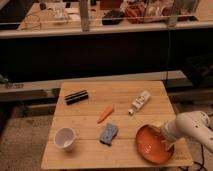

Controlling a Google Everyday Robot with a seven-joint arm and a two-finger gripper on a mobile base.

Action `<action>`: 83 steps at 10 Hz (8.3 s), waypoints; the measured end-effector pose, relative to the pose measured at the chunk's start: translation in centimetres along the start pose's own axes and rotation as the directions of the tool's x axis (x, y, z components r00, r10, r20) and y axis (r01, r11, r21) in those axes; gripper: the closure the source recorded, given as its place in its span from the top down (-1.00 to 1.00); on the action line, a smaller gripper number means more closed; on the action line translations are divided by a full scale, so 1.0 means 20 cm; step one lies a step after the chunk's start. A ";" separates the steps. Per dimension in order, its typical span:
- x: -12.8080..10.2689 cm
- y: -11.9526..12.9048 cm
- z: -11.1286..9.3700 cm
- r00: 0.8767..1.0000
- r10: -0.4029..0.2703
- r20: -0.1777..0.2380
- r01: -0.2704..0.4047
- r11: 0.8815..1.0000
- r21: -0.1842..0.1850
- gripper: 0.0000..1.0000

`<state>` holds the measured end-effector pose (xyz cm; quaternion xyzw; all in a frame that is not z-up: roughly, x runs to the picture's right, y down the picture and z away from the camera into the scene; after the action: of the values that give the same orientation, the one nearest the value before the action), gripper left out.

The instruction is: Pick up the ceramic bowl

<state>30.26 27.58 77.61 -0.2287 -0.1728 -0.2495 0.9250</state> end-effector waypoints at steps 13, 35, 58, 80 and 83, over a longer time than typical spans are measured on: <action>0.04 0.11 -0.66 0.999 0.001 -0.037 -0.002 1.000 -0.004 0.60; 0.09 0.33 -0.13 1.000 -0.026 -0.014 0.025 0.997 -0.079 0.60; -0.03 0.17 -0.39 0.993 -0.112 0.025 0.110 0.992 0.058 -1.00; -0.03 0.18 -0.39 0.994 -0.109 0.027 0.107 0.993 0.058 -1.00; -0.03 0.18 -0.39 0.994 -0.109 0.027 0.107 0.993 0.058 -1.00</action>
<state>33.34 26.59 69.71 -0.1966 -0.2055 -0.2909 0.9135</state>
